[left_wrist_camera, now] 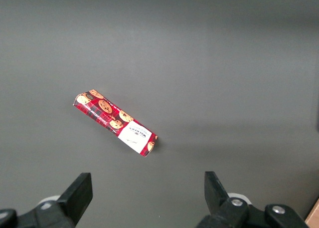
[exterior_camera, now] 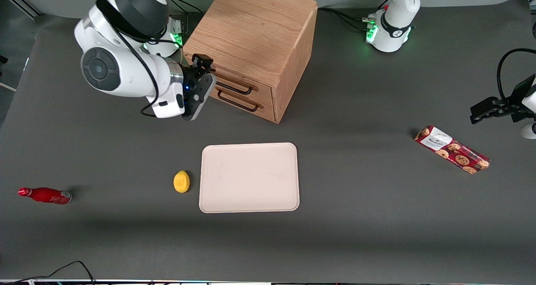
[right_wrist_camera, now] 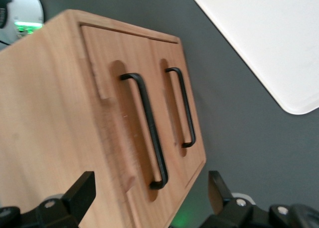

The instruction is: Open upper drawer

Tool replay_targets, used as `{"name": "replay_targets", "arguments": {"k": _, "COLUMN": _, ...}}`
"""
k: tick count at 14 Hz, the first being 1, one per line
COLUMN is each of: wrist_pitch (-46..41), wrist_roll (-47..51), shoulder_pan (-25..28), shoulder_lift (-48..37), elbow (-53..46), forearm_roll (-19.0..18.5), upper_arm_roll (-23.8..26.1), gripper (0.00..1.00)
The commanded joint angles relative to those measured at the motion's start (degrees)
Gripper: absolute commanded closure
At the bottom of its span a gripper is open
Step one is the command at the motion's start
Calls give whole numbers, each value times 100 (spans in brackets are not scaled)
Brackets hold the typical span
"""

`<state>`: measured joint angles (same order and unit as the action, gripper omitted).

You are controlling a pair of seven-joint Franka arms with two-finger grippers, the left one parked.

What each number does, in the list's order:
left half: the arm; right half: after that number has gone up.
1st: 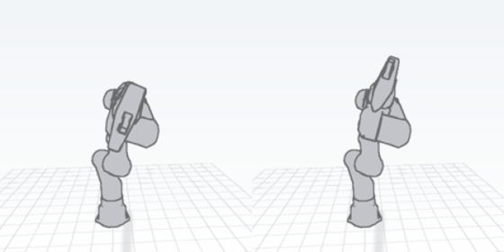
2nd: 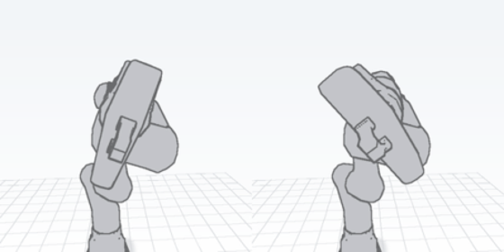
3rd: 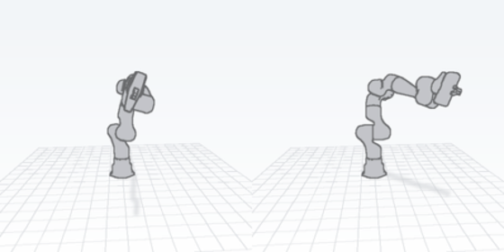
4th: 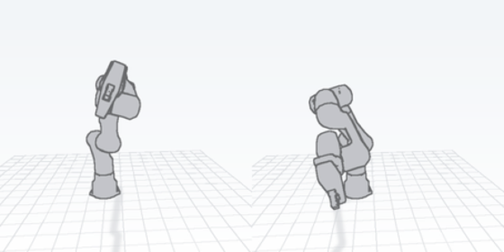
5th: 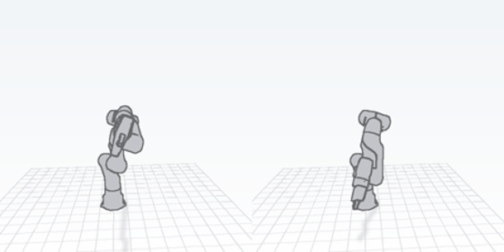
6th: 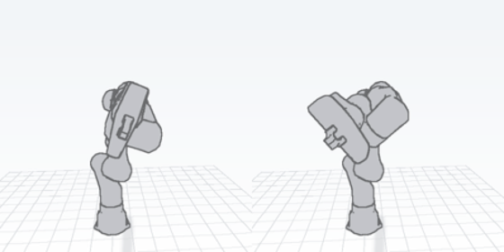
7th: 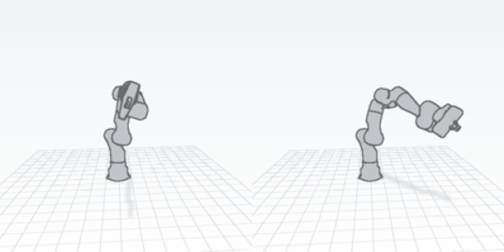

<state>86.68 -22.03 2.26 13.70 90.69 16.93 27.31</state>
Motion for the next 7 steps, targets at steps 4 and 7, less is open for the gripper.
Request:
{"name": "replay_targets", "arguments": {"k": 4, "wrist_pitch": 752, "wrist_roll": -65, "shoulder_pan": 12, "shoulder_lift": -175, "elbow": 817, "forearm_roll": -119, "upper_arm_roll": 204, "gripper": 0}}
{"name": "replay_targets", "arguments": {"k": 7, "wrist_pitch": 1227, "wrist_roll": -65, "shoulder_pan": 3, "shoulder_lift": -289, "elbow": 1266, "forearm_roll": -119, "upper_arm_roll": 257, "gripper": 0}}
